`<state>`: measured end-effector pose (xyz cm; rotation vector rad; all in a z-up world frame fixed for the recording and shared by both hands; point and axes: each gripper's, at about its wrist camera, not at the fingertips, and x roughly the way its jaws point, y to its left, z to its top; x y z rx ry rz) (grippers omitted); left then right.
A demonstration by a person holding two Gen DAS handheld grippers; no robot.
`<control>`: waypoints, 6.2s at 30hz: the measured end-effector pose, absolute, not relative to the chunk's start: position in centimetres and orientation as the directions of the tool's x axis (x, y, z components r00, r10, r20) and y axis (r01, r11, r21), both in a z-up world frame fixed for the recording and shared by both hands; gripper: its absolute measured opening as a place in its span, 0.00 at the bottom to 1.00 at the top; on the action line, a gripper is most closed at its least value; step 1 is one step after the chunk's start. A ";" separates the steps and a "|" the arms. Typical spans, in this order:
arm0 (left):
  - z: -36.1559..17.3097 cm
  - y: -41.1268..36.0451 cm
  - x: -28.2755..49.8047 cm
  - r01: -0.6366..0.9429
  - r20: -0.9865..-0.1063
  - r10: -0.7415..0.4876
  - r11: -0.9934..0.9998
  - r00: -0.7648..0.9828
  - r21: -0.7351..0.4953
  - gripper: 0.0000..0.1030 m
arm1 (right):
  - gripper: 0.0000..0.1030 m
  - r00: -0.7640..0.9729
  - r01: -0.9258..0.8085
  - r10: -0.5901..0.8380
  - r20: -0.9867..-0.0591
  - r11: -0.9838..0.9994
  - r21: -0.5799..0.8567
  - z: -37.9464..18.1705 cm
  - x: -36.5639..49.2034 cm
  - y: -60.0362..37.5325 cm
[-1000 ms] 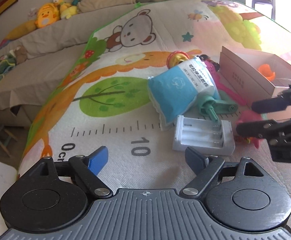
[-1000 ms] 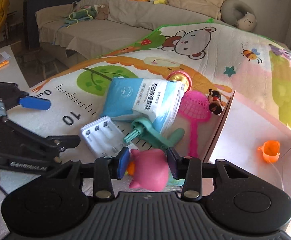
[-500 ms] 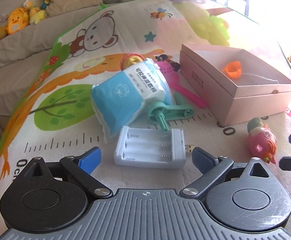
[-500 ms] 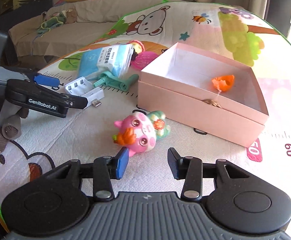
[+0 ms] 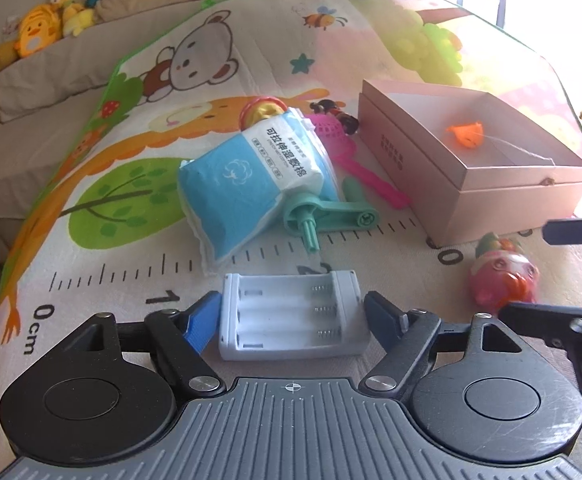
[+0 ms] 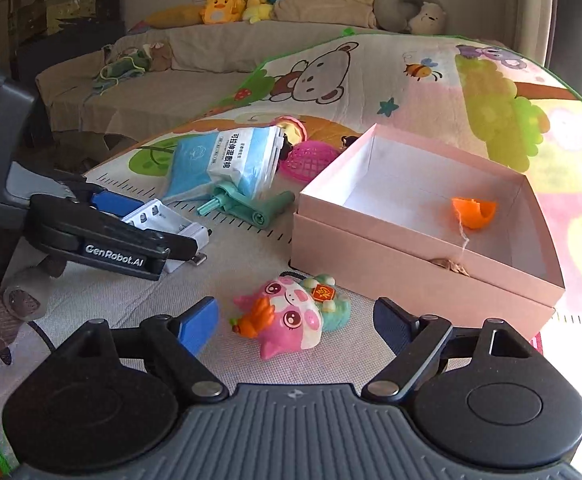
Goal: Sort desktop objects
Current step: 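Grasp the piggy toy with the right gripper while the left gripper grasps the charger, then place the piggy toy and white charger into the pink box, then grasp the teal toy with the right gripper while the left gripper grasps the blue wipe pack, then carry the blue wipe pack with the left gripper and drop it into the box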
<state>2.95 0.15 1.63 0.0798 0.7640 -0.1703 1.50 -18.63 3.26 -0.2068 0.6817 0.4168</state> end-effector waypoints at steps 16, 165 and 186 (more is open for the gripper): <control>1.0 0.0 -0.4 0.241 -0.718 -0.184 0.970 0.671 -0.024 0.89 | 0.67 0.648 -0.470 0.303 -0.698 0.881 -0.053 2.6 0.5 -18.3; 2.5 1.3 0.6 0.210 -0.720 -0.127 0.977 0.682 0.026 0.59 | 0.50 0.642 -0.357 0.288 -0.710 0.933 0.056 4.4 3.1 -16.1; 1.7 0.9 3.3 0.168 -0.736 -0.097 0.986 0.670 0.023 0.68 | 0.17 0.600 -0.250 0.177 -0.780 0.968 0.028 2.5 2.3 -22.1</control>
